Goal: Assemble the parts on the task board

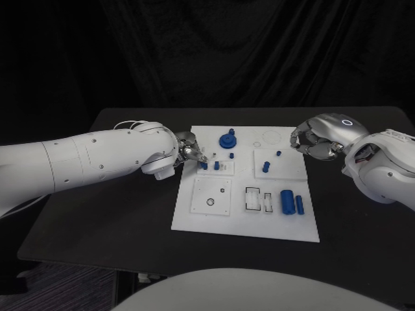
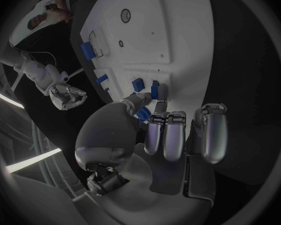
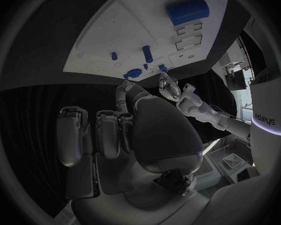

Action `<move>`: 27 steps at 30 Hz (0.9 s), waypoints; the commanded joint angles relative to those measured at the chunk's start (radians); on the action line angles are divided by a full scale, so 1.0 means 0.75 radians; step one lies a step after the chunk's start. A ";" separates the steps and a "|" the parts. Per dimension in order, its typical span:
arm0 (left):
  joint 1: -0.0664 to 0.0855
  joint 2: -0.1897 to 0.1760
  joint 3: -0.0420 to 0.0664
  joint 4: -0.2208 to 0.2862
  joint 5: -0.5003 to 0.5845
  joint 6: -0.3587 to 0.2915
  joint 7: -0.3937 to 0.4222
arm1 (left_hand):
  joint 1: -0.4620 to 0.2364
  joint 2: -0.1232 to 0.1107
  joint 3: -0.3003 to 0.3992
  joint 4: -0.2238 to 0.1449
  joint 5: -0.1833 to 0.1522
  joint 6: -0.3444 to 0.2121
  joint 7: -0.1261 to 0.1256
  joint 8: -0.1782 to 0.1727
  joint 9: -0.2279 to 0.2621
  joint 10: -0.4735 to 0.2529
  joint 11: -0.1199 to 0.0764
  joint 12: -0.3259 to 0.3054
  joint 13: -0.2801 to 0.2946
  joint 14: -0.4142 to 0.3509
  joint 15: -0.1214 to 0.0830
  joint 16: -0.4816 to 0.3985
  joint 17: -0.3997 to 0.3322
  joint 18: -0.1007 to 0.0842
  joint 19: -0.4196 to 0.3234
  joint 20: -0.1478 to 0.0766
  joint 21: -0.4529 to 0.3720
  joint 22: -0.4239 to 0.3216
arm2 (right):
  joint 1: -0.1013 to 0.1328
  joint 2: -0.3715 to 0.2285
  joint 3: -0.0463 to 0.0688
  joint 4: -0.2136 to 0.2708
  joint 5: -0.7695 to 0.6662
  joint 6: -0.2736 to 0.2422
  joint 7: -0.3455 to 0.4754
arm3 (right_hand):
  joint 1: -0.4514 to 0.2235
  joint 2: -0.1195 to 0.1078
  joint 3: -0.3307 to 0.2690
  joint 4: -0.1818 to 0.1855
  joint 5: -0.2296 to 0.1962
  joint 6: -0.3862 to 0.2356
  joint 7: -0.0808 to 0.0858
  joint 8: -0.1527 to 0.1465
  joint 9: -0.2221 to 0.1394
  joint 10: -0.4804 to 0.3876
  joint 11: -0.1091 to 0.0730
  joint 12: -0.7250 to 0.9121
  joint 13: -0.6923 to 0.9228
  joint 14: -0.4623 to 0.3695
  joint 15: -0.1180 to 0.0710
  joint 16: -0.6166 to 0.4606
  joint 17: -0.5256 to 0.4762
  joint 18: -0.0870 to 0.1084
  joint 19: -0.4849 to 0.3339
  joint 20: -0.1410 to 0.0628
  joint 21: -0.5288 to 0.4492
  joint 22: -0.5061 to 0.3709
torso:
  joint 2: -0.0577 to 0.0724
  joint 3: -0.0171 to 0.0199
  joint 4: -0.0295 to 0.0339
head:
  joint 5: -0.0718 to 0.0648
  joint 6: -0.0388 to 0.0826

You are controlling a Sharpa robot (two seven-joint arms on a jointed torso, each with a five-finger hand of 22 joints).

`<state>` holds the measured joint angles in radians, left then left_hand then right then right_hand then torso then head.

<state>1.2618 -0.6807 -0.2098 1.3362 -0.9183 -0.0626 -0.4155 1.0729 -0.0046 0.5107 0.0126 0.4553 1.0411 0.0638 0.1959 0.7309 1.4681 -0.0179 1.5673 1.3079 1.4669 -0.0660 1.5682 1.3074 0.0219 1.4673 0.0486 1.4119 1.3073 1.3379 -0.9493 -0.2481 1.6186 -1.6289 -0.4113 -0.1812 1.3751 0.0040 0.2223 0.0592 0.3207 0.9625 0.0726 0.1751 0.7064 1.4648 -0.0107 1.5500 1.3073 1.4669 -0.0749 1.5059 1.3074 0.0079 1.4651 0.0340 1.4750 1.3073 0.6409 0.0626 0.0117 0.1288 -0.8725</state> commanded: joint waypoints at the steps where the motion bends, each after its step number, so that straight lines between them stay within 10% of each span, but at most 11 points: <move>1: -0.010 0.003 -0.004 0.001 -0.002 0.021 0.007 | 0.000 0.009 0.006 -0.001 0.000 -0.002 -0.008 0.004 -0.002 0.137 0.002 0.005 0.351 0.139 0.003 0.003 0.351 0.024 0.024 0.000 -0.005 0.281 | -0.003 -0.002 0.001 0.001 -0.005 0.006 -0.026 | 0.009 0.002 0.006 -0.001 0.006 0.008 -0.002 0.002 0.002 0.107 0.001 -0.005 0.308 0.103 0.002 -0.004 0.181 0.024 0.081 0.005 -0.004 0.305 | 0.000 0.0000 -0.0010 | 0.000 0.000; 6: -0.011 -0.001 -0.004 0.005 -0.006 0.029 0.004 | -0.004 0.001 0.002 0.003 -0.007 -0.013 -0.006 0.002 -0.001 0.137 0.004 0.005 0.351 0.139 0.004 0.003 0.351 0.025 0.021 0.000 -0.010 0.280 | -0.003 -0.003 0.001 0.001 -0.005 0.007 -0.027 | 0.009 0.002 0.006 -0.001 0.006 0.008 -0.002 0.002 0.002 0.107 0.001 -0.005 0.308 0.103 0.002 -0.004 0.181 0.024 0.081 0.005 -0.004 0.305 | 0.000 -0.0002 -0.0015 | 0.001 0.000; 18: -0.012 -0.008 -0.004 0.004 -0.058 0.059 -0.016 | -0.160 -0.042 -0.220 0.214 -0.281 -0.069 0.015 -0.018 -0.015 0.137 0.025 0.005 0.351 0.139 0.023 0.003 0.351 0.028 0.009 0.018 -0.030 0.274 | -0.004 -0.001 0.001 0.001 -0.005 0.011 -0.031 | 0.007 0.002 0.006 -0.001 0.006 0.007 -0.002 0.001 0.001 0.106 0.001 -0.005 0.307 0.103 0.002 -0.004 0.181 0.025 0.080 0.005 -0.005 0.305 | -0.001 -0.0009 -0.0010 | 0.001 0.000; 27: -0.013 -0.008 -0.004 0.000 -0.062 0.082 -0.023 | -0.165 -0.056 -0.279 0.255 -0.290 -0.071 0.016 -0.017 -0.018 0.137 0.026 0.005 0.351 0.139 0.025 0.003 0.351 0.031 0.003 0.020 -0.042 0.271 | -0.005 -0.001 0.001 0.001 -0.005 0.018 -0.034 | 0.006 0.002 0.006 0.000 0.006 0.007 -0.002 0.001 0.002 0.105 0.001 -0.007 0.305 0.104 0.002 -0.004 0.181 0.024 0.081 0.005 -0.005 0.305 | 0.000 -0.0006 -0.0010 | 0.000 0.000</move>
<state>1.2595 -0.6872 -0.2074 1.3372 -0.9552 -0.0388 -0.4186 0.9533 -0.0426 0.3062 0.2057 0.2387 0.9933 0.0714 0.1863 0.7300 1.4668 -0.0048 1.5673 1.3079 1.4636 -0.0551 1.5682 1.3073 0.0383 1.4672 0.0561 1.3859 1.3074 1.3371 -0.9494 -0.2483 1.6186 -1.6288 -0.4047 -0.1856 1.3751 0.0040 0.2223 0.0592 0.3207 0.9625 0.0726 0.1751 0.7061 1.4648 -0.0107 1.5500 1.3073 1.4669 -0.0749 1.5060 1.3074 0.0078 1.4651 0.0340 1.4750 1.3079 0.6404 0.0620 0.0109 0.1286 -0.8725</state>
